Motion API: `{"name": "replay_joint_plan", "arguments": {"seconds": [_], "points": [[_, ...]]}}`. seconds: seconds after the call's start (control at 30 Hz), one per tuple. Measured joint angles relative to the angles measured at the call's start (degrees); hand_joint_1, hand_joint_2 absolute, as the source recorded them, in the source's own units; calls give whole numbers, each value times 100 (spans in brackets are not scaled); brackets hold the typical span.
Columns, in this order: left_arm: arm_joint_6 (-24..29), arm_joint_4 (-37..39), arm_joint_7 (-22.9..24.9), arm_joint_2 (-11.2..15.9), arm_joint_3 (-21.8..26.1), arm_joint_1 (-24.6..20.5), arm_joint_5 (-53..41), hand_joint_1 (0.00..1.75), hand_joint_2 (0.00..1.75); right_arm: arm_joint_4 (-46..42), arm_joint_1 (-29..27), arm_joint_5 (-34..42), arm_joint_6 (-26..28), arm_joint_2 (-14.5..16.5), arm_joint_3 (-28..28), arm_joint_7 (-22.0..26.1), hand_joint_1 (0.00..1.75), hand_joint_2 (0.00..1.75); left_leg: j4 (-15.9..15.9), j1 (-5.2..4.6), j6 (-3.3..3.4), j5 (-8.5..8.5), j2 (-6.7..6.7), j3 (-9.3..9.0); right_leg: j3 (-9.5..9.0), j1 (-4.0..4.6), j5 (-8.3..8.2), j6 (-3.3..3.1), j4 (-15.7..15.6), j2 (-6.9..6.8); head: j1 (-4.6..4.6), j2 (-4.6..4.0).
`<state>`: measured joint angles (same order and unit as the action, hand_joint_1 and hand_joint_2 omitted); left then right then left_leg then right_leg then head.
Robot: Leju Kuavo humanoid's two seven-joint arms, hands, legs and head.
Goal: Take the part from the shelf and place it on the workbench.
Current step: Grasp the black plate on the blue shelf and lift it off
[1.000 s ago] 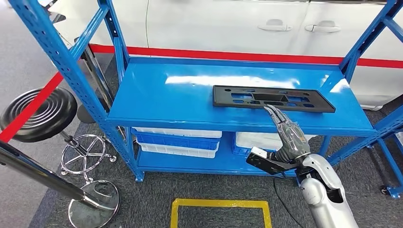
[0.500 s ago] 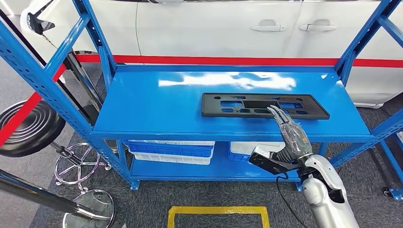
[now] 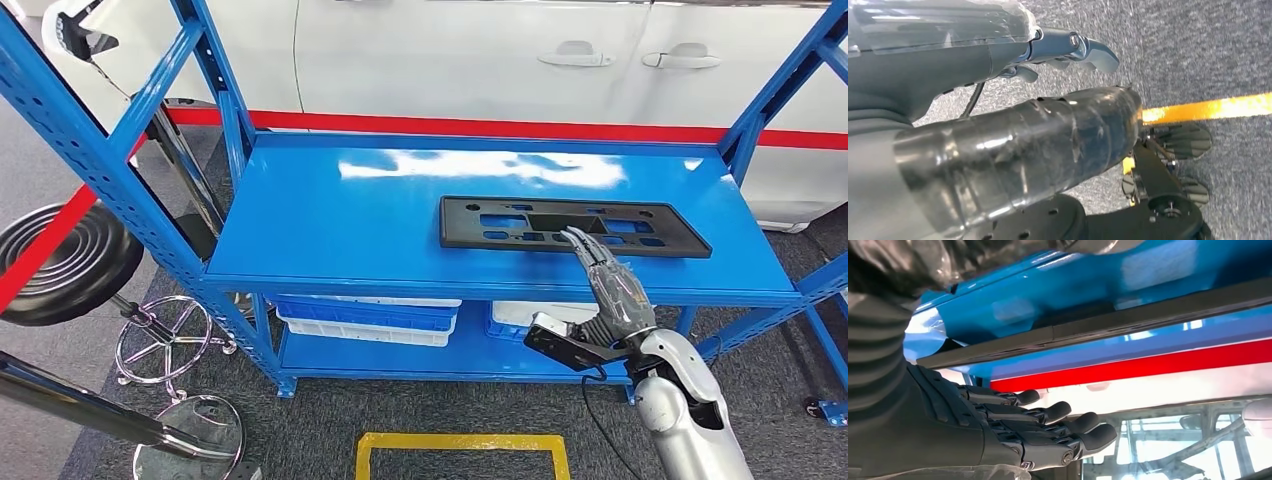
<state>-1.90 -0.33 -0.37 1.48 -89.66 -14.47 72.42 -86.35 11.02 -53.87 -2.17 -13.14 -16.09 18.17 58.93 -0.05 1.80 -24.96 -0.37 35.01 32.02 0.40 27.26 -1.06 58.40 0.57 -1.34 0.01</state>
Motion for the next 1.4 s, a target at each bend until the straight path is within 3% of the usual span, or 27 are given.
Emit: {"name": "replay_joint_plan", "arguments": {"seconds": [0.2, 0.53, 0.83, 1.4], "points": [[0, 0, 0, -1, 0, -16, -39, 0, 0, 26, 0, -211, 62, 2, -4, -16, 0, 175, 1, 0, 2, 1, 0, -1, 2, -2, -6, 36, 0, 0, -1, 0], [-18, 0, -19, -6, 0, -24, -57, 0, 0, 56, 64, -1079, 617, 37, -269, -291, 0, 175, 1, 17, -1, 5, 2, -3, 8, 0, -3, 34, 15, 0, -1, 1], [-35, -4, 67, -15, 0, -87, -154, 0, 0, 294, 533, -1430, 537, 346, -518, -656, 0, 175, 0, 20, -8, 10, 2, -4, 15, 2, 0, 30, 27, 1, -1, 0], [18, -150, 258, -71, 0, -255, -213, 0, 0, 1329, 1042, -1635, 633, 743, -728, -697, 0, 175, 1, 20, -7, 13, -2, -1, 15, 5, 1, 30, 29, -7, -1, 0]]}}
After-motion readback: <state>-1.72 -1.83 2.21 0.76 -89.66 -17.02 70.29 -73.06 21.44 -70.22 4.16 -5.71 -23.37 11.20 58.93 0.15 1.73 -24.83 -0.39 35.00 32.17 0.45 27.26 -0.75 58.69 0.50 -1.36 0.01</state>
